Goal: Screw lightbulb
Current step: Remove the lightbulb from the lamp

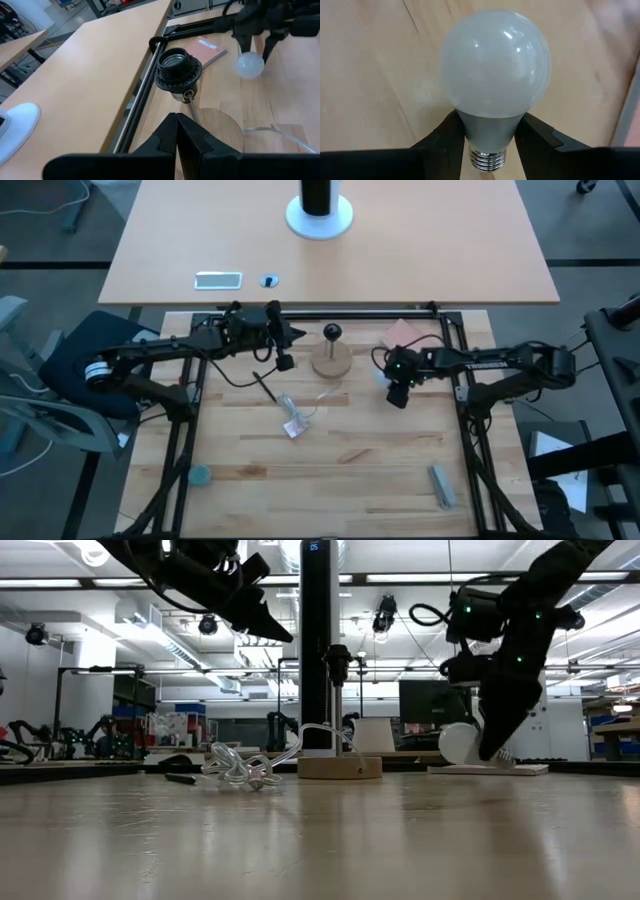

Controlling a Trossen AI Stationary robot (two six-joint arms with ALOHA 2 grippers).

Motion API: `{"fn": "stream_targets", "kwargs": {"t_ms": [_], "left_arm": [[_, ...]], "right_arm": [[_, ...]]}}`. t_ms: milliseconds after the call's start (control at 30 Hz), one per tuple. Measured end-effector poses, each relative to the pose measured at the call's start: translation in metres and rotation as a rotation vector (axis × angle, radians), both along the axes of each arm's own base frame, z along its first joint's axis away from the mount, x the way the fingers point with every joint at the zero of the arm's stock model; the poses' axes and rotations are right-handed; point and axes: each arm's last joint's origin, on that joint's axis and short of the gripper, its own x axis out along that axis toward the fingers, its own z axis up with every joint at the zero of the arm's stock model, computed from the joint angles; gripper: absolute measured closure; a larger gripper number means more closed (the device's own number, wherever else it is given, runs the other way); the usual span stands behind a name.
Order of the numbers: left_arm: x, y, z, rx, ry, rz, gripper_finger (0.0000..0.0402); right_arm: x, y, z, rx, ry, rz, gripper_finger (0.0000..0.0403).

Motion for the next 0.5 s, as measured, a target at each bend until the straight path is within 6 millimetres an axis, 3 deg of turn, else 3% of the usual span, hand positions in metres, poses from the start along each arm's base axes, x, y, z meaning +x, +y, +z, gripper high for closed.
{"fn": "stream_targets", "kwargs": {"t_ms": [500], "left_arm": [[0.0,0.0,0.001,-0.008,-0.015,0.003,0.0401]], "right_arm": [[0.005,-0.001,-0.015,0.016,0.052,0.009,0.0249]]}}
